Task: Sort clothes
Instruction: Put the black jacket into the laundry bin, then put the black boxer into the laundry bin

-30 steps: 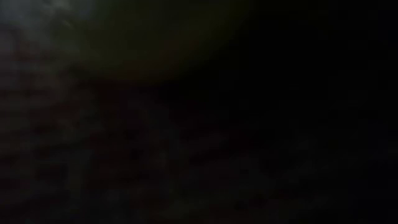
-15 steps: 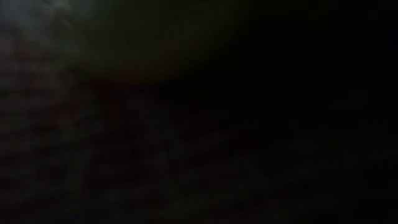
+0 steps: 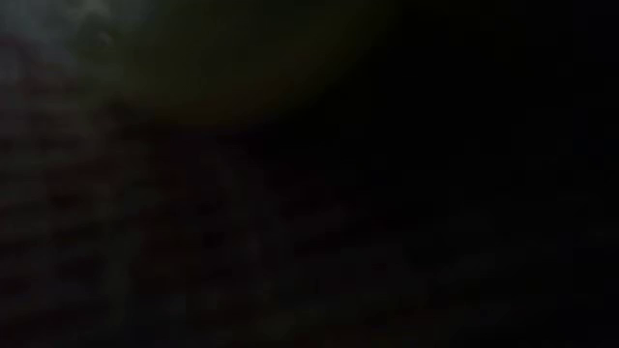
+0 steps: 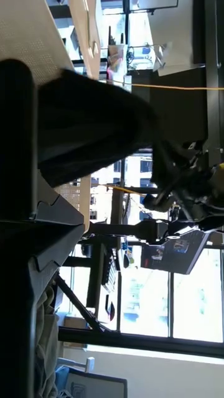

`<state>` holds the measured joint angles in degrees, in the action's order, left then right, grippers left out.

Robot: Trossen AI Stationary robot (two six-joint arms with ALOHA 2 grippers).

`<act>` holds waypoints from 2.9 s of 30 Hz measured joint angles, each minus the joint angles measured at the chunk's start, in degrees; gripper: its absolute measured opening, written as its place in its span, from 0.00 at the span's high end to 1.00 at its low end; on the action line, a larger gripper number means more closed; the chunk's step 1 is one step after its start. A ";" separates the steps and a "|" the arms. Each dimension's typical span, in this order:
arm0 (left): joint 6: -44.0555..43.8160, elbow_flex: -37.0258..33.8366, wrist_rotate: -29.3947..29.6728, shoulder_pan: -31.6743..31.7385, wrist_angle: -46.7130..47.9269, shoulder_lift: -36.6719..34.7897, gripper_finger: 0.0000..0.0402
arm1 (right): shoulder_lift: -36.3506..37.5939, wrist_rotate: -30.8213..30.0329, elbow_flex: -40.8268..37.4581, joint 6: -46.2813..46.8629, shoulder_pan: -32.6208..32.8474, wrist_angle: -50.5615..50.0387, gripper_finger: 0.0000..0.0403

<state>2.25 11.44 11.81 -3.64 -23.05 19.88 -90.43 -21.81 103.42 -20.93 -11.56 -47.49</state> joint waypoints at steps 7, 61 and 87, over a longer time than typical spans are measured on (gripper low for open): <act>-0.43 0.00 0.00 -0.01 0.05 0.00 0.99 | 0.17 6.16 0.00 2.66 6.21 -7.12 0.50; -0.06 0.00 -0.02 -0.02 -2.54 0.00 0.99 | -19.32 26.22 0.07 8.67 32.21 7.89 0.26; -1.40 0.00 -0.04 -0.02 -1.84 -0.02 0.99 | -7.30 -0.25 0.04 -1.01 30.78 4.72 0.98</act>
<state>0.84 11.44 11.77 -3.66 -24.88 19.86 -97.73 -22.07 103.46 -21.94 19.22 -42.76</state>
